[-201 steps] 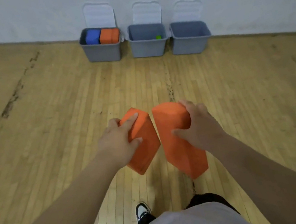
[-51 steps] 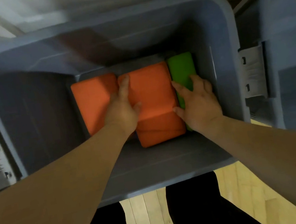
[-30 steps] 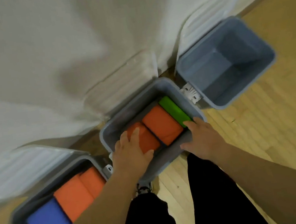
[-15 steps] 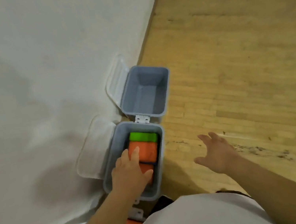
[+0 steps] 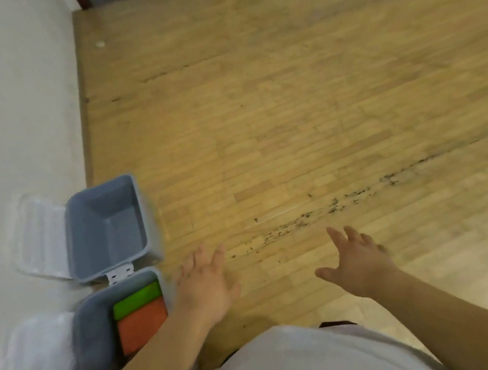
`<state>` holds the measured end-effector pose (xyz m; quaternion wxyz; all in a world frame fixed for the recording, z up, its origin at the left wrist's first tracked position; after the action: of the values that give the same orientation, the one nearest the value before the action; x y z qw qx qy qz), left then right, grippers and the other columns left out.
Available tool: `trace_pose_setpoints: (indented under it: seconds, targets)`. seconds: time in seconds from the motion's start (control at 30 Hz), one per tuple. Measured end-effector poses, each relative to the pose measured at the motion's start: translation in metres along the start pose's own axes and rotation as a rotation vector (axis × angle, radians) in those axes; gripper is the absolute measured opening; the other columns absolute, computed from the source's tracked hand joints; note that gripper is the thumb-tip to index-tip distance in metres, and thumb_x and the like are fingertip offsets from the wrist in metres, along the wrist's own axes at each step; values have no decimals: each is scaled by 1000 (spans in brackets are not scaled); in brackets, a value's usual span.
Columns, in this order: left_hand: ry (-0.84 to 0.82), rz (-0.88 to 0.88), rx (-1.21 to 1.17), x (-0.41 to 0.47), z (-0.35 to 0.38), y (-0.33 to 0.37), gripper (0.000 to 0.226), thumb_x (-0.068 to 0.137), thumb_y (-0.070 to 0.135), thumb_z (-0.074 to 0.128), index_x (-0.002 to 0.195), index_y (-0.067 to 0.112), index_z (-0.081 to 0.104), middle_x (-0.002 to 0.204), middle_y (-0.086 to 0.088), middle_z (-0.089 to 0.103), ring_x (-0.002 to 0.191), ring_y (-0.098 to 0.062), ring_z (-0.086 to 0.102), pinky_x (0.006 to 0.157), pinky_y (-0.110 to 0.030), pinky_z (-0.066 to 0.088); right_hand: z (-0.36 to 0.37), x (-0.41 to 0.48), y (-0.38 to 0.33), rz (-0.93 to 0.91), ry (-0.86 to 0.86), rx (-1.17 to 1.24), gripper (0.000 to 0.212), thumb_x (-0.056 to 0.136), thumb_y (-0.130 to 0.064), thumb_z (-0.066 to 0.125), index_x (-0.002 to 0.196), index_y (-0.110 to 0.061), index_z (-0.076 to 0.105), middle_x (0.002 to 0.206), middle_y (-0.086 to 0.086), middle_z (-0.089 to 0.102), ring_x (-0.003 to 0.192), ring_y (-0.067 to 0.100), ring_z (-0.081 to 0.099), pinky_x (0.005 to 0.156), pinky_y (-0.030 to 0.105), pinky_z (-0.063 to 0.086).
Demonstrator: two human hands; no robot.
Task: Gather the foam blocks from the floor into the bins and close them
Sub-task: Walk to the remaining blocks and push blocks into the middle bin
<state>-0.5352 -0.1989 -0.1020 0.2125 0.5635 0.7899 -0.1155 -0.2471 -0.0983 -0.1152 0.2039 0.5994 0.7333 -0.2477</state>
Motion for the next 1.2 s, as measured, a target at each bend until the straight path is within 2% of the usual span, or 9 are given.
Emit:
trace_pose_setpoints:
  seconds: [0.13, 0.23, 0.5, 0.8, 1.0, 1.2]
  targets:
    - [-18, 54, 52, 22, -6, 97, 88, 95, 75, 35, 163, 33, -4, 171, -10, -2, 157, -35, 2, 126, -52, 6, -22, 9, 98, 60, 14, 10, 107, 81, -88, 45, 163, -36, -2, 172, 4, 0, 156, 35, 10, 120, 58, 22]
    - [-23, 115, 95, 43, -13, 159, 88, 94, 75, 35, 163, 32, -1, 171, -12, -2, 156, -37, 0, 127, -55, 7, -39, 17, 159, 127, 28, 52, 109, 78, -90, 44, 163, -36, 1, 172, 5, 1, 156, 37, 8, 121, 60, 21]
    - [-37, 227, 212, 106, -47, 277, 89, 93, 76, 39, 162, 34, 1, 171, -11, 3, 157, -35, 2, 126, -55, 5, -67, 33, 273, 287, 51, 221, 109, 79, -89, 46, 162, -38, -3, 172, 5, -2, 156, 37, 6, 123, 60, 16]
    - [-75, 463, 305, 247, -69, 408, 90, 92, 77, 38, 162, 35, -2, 171, -10, 4, 157, -34, 3, 126, -54, 7, -95, 91, 356, 521, 50, 379, 109, 78, -89, 48, 162, -38, 0, 171, 6, 1, 155, 37, 10, 122, 59, 20]
    - [-118, 589, 337, 355, -128, 488, 94, 90, 78, 41, 162, 34, -1, 171, -12, 4, 156, -35, 4, 125, -54, 9, -161, 158, 386, 636, 69, 452, 107, 79, -86, 48, 162, -37, 1, 171, 6, 0, 156, 36, 9, 122, 59, 20]
    - [-82, 698, 415, 439, -188, 564, 94, 90, 79, 40, 162, 33, -1, 170, -13, 7, 156, -35, 7, 125, -54, 11, -226, 210, 416, 710, 123, 497, 104, 82, -84, 49, 162, -37, 1, 171, 6, 1, 155, 36, 10, 122, 58, 21]
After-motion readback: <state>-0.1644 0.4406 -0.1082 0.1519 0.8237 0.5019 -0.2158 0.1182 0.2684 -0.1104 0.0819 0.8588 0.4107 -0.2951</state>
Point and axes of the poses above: each hand's wrist, its own x-axis towards the middle knuckle, its own z-axis out of the palm, y = z × x, the point moved 9 cm from there along x, towards the middle knuckle
